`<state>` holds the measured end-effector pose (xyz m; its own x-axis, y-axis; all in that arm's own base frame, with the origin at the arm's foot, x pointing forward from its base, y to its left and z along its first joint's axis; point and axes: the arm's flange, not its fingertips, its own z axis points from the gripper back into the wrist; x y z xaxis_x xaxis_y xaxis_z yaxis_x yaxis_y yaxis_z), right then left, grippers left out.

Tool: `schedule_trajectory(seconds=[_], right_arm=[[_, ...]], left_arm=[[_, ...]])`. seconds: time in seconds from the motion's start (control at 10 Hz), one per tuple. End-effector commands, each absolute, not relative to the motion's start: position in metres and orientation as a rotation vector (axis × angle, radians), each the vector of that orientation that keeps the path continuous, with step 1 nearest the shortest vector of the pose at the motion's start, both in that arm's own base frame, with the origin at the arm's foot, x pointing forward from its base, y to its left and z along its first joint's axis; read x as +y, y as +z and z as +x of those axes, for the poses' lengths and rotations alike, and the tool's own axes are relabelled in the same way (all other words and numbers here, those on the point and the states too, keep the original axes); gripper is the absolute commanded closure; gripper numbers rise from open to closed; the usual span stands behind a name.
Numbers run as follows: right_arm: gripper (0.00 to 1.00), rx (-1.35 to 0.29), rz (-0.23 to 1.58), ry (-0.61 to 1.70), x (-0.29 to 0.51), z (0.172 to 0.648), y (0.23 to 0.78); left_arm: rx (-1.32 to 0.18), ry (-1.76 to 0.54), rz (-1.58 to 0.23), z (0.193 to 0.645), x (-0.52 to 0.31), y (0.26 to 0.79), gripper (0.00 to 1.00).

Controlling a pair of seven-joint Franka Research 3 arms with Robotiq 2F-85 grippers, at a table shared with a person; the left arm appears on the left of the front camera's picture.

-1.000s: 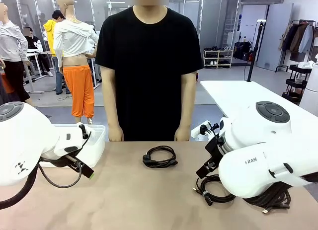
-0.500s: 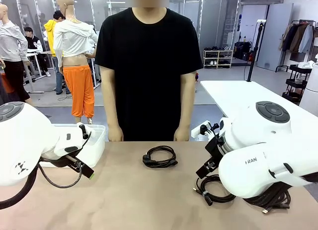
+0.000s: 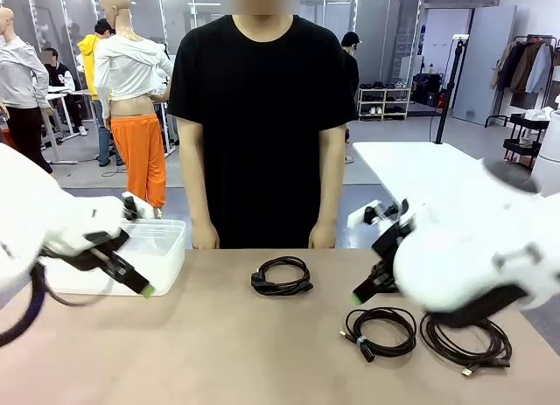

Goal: Organize and store the cables.
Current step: Place the Power Cable into the Organizing box.

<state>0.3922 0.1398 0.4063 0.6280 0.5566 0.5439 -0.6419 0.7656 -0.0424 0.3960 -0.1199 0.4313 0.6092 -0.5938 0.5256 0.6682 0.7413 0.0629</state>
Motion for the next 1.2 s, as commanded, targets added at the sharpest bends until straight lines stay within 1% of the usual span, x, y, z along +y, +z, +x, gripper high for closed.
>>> schedule_trajectory(seconds=[0.0,0.2,0.3,0.4,0.6,0.8,1.1], right_arm=[[0.0,-0.52,0.31,0.814,0.06,0.397,0.458],[0.0,-0.551,0.358,0.882,0.007,0.389,0.48],[0.0,-0.613,0.374,0.862,-0.026,0.38,0.486],[0.0,-0.681,0.396,0.899,-0.056,0.368,0.487],[0.0,-0.833,0.394,0.877,-0.116,0.329,0.481],[0.0,-0.902,0.379,0.787,-0.16,0.287,0.472],[0.0,-0.926,0.376,0.672,-0.192,0.261,0.462]], left_arm=[[-0.507,-0.817,-0.282,0.404,-0.046,0.486,0.0],[-0.563,-0.85,-0.378,0.406,0.006,0.503,0.0],[-0.592,-0.837,-0.387,0.403,0.034,0.505,0.0],[-0.644,-0.835,-0.426,0.399,0.058,0.504,0.0],[-0.784,-0.855,-0.446,0.375,0.108,0.493,0.0],[-0.91,-0.778,-0.428,0.351,0.151,0.479,0.0],[-0.862,-0.717,-0.288,0.335,0.18,0.465,0.0]])
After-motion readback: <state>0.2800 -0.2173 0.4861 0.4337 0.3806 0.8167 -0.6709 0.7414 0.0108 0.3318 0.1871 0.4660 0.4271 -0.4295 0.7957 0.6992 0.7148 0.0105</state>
